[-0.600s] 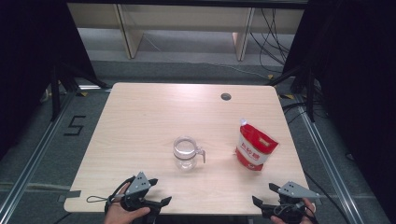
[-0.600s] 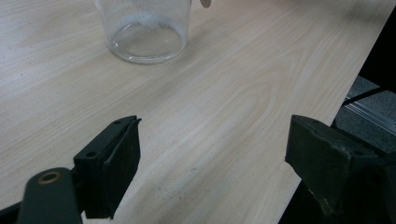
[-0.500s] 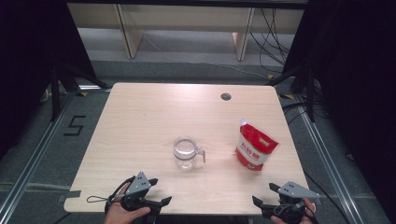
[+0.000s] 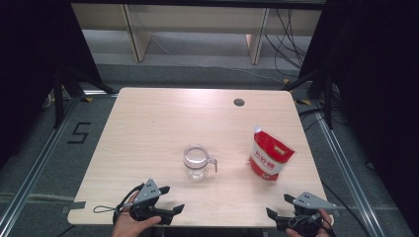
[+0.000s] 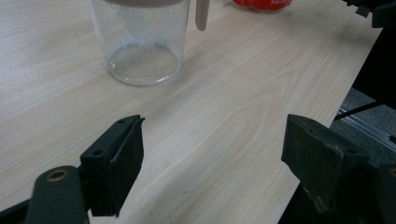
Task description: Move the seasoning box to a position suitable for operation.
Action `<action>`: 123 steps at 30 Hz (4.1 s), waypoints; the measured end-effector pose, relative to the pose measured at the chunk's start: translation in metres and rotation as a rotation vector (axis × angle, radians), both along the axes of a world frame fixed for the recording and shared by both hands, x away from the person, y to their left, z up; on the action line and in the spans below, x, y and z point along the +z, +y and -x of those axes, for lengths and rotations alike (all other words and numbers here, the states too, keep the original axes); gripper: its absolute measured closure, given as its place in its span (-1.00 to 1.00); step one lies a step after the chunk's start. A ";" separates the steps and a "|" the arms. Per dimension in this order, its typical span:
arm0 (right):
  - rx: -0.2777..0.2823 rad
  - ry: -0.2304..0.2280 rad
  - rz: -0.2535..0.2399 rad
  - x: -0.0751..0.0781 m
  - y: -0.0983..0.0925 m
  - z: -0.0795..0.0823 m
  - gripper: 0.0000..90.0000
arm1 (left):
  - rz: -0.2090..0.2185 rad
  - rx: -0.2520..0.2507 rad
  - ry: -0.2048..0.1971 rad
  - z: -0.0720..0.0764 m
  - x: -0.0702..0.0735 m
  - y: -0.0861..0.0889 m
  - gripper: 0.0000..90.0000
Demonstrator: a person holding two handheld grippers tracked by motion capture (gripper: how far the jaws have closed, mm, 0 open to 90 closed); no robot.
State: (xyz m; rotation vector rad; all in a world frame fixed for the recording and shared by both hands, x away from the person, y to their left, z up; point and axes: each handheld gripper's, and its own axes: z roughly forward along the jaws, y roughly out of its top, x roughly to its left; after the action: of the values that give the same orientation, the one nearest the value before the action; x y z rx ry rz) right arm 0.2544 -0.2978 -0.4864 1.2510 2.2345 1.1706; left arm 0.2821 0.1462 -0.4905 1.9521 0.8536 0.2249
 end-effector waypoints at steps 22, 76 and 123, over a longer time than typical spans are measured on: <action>-0.005 0.003 0.005 0.000 -0.003 -0.002 -0.55 | -0.010 -0.040 -0.107 -0.016 0.053 -0.032 0.97; 0.038 0.014 0.026 -0.002 0.004 0.000 -0.53 | -0.201 0.002 -0.033 -0.123 0.071 -0.121 0.99; 0.030 0.025 0.025 -0.001 0.003 0.000 -0.52 | -0.325 -0.219 -0.055 -0.074 0.078 -0.117 0.97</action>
State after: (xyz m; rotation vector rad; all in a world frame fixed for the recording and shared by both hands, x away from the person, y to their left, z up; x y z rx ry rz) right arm 0.2548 -0.2946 -0.4879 1.2330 2.2865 1.1407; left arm 0.3558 0.0289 -0.4124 2.3125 0.5869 0.3005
